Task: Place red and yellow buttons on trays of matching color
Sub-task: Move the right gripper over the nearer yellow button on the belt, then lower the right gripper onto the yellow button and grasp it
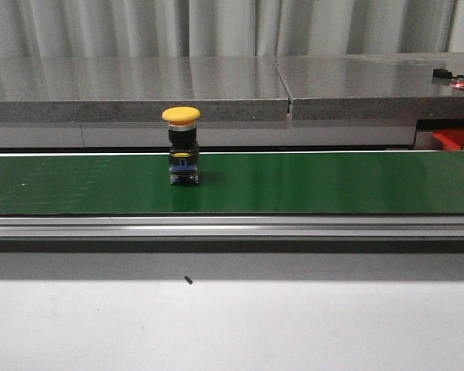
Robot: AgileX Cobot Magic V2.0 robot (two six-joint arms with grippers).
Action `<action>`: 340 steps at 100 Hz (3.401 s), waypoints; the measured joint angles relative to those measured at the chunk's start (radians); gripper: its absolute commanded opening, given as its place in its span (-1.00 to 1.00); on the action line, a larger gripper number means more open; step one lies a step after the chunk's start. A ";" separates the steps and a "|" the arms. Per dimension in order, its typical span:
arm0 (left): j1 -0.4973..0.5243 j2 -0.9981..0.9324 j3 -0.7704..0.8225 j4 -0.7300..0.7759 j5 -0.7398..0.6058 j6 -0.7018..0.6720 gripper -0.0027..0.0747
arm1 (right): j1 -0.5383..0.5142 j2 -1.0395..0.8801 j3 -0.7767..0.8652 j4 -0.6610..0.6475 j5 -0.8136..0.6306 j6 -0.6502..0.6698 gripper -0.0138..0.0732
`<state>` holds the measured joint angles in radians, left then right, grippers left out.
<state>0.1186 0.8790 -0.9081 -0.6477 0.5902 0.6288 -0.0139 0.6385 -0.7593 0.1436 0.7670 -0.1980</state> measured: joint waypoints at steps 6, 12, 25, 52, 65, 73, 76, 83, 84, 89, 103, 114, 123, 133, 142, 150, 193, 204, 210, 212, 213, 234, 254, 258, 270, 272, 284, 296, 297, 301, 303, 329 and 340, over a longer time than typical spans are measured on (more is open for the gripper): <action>-0.039 -0.053 0.047 -0.002 -0.011 0.000 0.85 | 0.000 0.000 0.000 0.000 0.000 0.000 -0.84; -0.070 -0.100 0.102 0.001 -0.019 0.000 0.85 | 0.000 0.000 0.000 0.000 0.000 0.000 -0.84; -0.104 -0.226 0.225 0.027 -0.053 0.002 0.84 | 0.000 0.000 0.000 0.000 0.000 0.000 -0.84; -0.116 -0.482 0.433 0.033 -0.068 0.002 -0.11 | 0.000 0.000 0.000 0.000 -0.006 0.000 -0.84; -0.116 -0.534 0.468 0.033 -0.068 0.002 -0.96 | 0.000 0.000 0.000 0.000 -0.007 0.000 -0.84; -0.116 -0.538 0.475 0.033 -0.068 0.002 -0.98 | 0.000 0.000 0.000 0.000 -0.007 0.000 -0.84; -0.116 -0.538 0.476 0.033 -0.068 0.002 -0.98 | 0.000 0.000 0.000 0.000 -0.009 0.000 -0.84; -0.116 -0.538 0.476 0.033 -0.068 0.002 -0.98 | 0.000 0.000 0.000 0.008 -0.014 0.000 -0.83; -0.116 -0.538 0.476 0.033 -0.070 0.002 -0.98 | 0.000 0.000 0.000 0.007 -0.018 0.000 -0.83; -0.116 -0.538 0.476 0.033 -0.070 0.002 -0.98 | 0.000 0.000 0.000 0.028 -0.027 0.000 -0.78; -0.116 -0.538 0.476 0.033 -0.070 0.002 -0.98 | 0.000 0.005 0.000 0.094 -0.011 0.000 -0.13; -0.116 -0.538 0.476 0.033 -0.070 0.002 -0.98 | 0.000 0.013 0.000 0.108 0.031 0.000 0.66; -0.116 -0.538 0.476 0.033 -0.070 0.002 -0.98 | 0.000 0.015 0.000 0.113 0.043 0.000 0.81; -0.116 -0.538 0.476 0.033 -0.070 0.002 -0.98 | 0.000 0.015 0.000 0.115 0.044 -0.009 0.76; -0.116 -0.538 0.476 0.033 -0.070 0.002 -0.98 | 0.000 0.037 -0.007 0.117 0.051 -0.020 0.76; -0.116 -0.538 0.476 0.033 -0.070 0.002 -0.98 | 0.000 0.083 -0.037 0.117 0.079 -0.039 0.76; -0.116 -0.538 0.476 0.033 -0.070 0.002 -0.98 | 0.156 0.540 -0.280 0.119 0.108 -0.068 0.76; -0.116 -0.538 0.476 0.033 -0.070 0.002 -0.98 | 0.192 0.663 -0.347 0.119 0.101 -0.068 0.76; -0.116 -0.538 0.476 0.033 -0.070 0.002 -0.98 | 0.209 0.717 -0.382 0.119 0.100 -0.068 0.76; -0.116 -0.538 0.476 0.033 -0.070 0.002 -0.98 | 0.215 0.736 -0.389 0.119 0.100 -0.068 0.76; -0.116 -0.538 0.476 0.033 -0.070 0.002 -0.98 | 0.219 0.742 -0.397 0.119 0.100 -0.068 0.76; -0.116 -0.538 0.476 0.033 -0.070 0.002 -0.98 | 0.263 0.887 -0.494 0.119 0.093 -0.068 0.76; -0.116 -0.538 0.476 0.033 -0.070 0.002 -0.98 | 0.292 0.979 -0.555 0.119 0.093 -0.071 0.76; -0.116 -0.538 0.476 0.033 -0.070 0.002 -0.98 | 0.300 0.993 -0.565 0.119 0.093 -0.071 0.76; -0.116 -0.538 0.476 0.033 -0.070 0.002 -0.98 | 0.319 1.026 -0.595 0.119 0.091 -0.071 0.76; -0.116 -0.538 0.476 0.033 -0.070 0.002 -0.98 | 0.322 1.032 -0.601 0.119 0.091 -0.071 0.76; -0.116 -0.538 0.476 0.033 -0.070 0.002 -0.98 | 0.325 1.066 -0.628 0.119 0.089 -0.071 0.76; -0.116 -0.538 0.476 0.033 -0.070 0.002 -0.98 | 0.325 1.095 -0.651 0.117 0.084 -0.071 0.76; -0.116 -0.538 0.476 0.033 -0.070 0.002 -0.98 | 0.325 1.098 -0.655 0.115 0.083 -0.071 0.75; -0.116 -0.538 0.476 0.033 -0.070 0.002 -0.98 | 0.325 1.109 -0.664 0.110 0.083 -0.071 0.74; -0.116 -0.538 0.476 0.033 -0.070 0.002 -0.98 | 0.325 1.115 -0.668 0.110 0.081 -0.071 0.73; -0.116 -0.538 0.476 0.033 -0.070 0.002 -0.98 | 0.325 1.192 -0.713 0.091 0.086 -0.067 0.29; -0.116 -0.538 0.476 0.033 -0.070 0.002 -0.98 | 0.325 1.201 -0.717 0.090 0.104 -0.063 -0.06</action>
<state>0.0021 0.3410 -0.4319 -0.6150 0.5202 0.6309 0.3116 1.8400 -1.4760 0.2336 0.8709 -0.2610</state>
